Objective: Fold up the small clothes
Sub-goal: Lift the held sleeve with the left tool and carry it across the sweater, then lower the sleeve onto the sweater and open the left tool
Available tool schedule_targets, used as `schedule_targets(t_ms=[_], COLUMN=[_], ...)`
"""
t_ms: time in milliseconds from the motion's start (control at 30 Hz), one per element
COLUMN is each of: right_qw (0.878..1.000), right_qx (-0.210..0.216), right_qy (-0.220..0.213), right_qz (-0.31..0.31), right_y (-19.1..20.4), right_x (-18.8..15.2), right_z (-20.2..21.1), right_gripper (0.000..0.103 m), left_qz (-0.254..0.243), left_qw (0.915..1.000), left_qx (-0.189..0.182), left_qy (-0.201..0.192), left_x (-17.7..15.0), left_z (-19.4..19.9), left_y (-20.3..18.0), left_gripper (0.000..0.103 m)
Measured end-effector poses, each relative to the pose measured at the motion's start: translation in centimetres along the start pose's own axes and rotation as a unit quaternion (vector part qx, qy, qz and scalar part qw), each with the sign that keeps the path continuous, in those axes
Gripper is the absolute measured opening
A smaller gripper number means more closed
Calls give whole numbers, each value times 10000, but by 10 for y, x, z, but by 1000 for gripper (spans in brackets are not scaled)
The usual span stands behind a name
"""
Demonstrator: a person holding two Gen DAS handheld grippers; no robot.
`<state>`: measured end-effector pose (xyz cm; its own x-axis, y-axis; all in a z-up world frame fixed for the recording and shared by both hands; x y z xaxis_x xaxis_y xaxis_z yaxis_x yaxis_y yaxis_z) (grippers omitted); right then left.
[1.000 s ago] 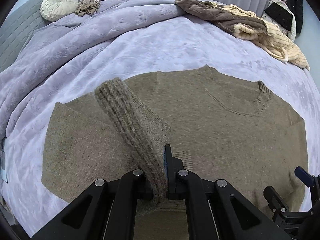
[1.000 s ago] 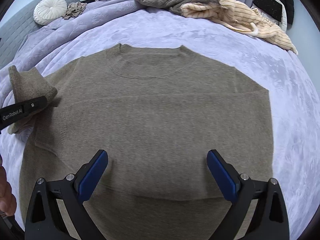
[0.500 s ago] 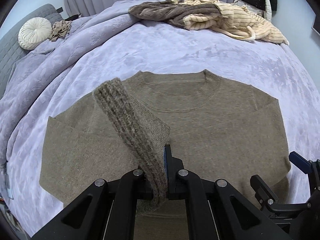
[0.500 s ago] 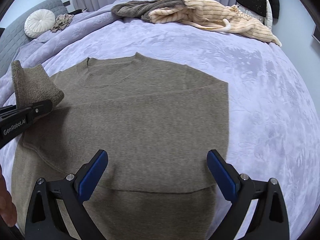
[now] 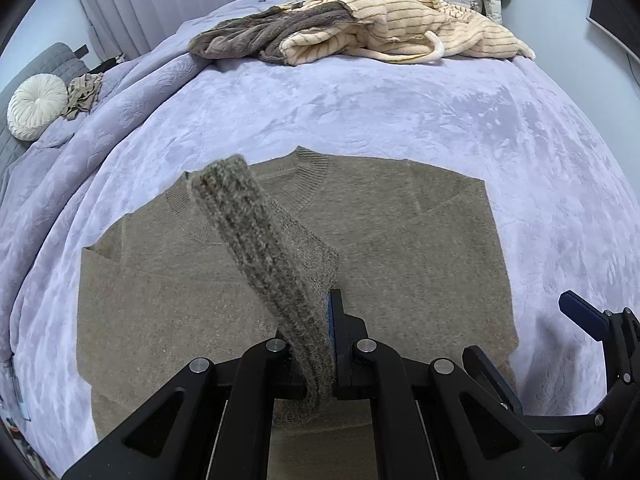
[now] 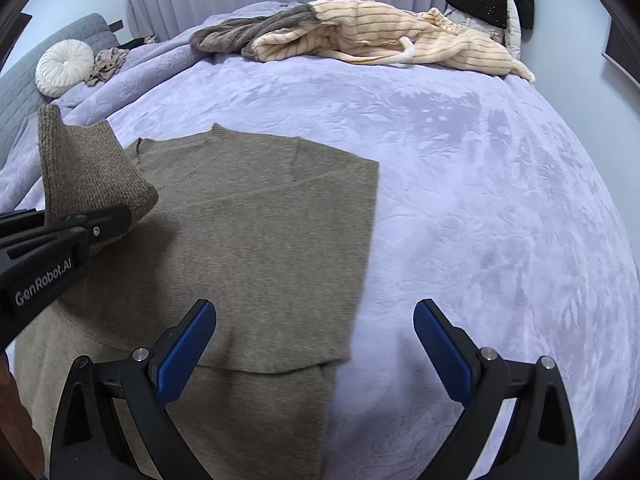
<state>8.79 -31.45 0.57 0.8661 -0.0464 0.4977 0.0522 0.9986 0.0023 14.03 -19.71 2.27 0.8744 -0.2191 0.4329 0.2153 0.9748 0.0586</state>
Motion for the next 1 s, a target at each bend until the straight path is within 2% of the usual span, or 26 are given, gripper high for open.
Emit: schedule_targets(t_ms=[200, 367, 600, 800, 833, 867, 900, 933, 1000], right_qw=[9998, 9996, 9991, 9987, 9985, 9984, 9982, 9981, 9980], right_qx=[44, 43, 46, 18, 24, 32, 41, 43, 46], right_qy=[7, 45, 45, 64, 64, 62, 59, 52, 32], right_qz=[-168, -266, -429, -513, -544, -569, -592, -610, -623], right_y=[-16, -25, -38, -47, -48, -49, -50, -51, -52], right_x=[-6, -11, -17, -24, -25, -26, -26, -27, -28], right_z=[-3, -8, -7, -5, -5, -5, -4, -3, -1], right_gripper=[100, 100, 100, 100, 100, 100, 100, 100, 100], left_qz=[-230, -34, -192, -38, 42, 153, 334, 494, 595], left_qw=[9997, 9993, 9990, 9980, 9970, 9934, 9872, 9856, 9872], left_qx=[-34, -226, -173, -484, -640, -1018, -1456, -1548, -1456], left_qy=[74, 283, 360, 400, 440, 502, 550, 476, 256], left_x=[-7, -15, -18, -21, -20, -21, -21, -20, -18], left_z=[-6, -21, -38, -45, -45, -45, -43, -40, -34], left_y=[-22, -24, -38, -40, -40, -43, -45, -42, -36], left_gripper=[7, 7, 7, 10, 33, 56, 86, 92, 92])
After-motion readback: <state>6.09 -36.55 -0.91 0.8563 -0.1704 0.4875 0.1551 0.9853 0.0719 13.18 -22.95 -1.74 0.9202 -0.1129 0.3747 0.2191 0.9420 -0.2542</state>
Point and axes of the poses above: each gripper's, at about its wrist camera, not at the fingertips, and z roughly against the way its jaws point, y to its left, x to its top, the point moved 8 cm from there along -z, roughly the way its jaws point, and after that the axes turned 1 degree about y, right-handed, at the moved point
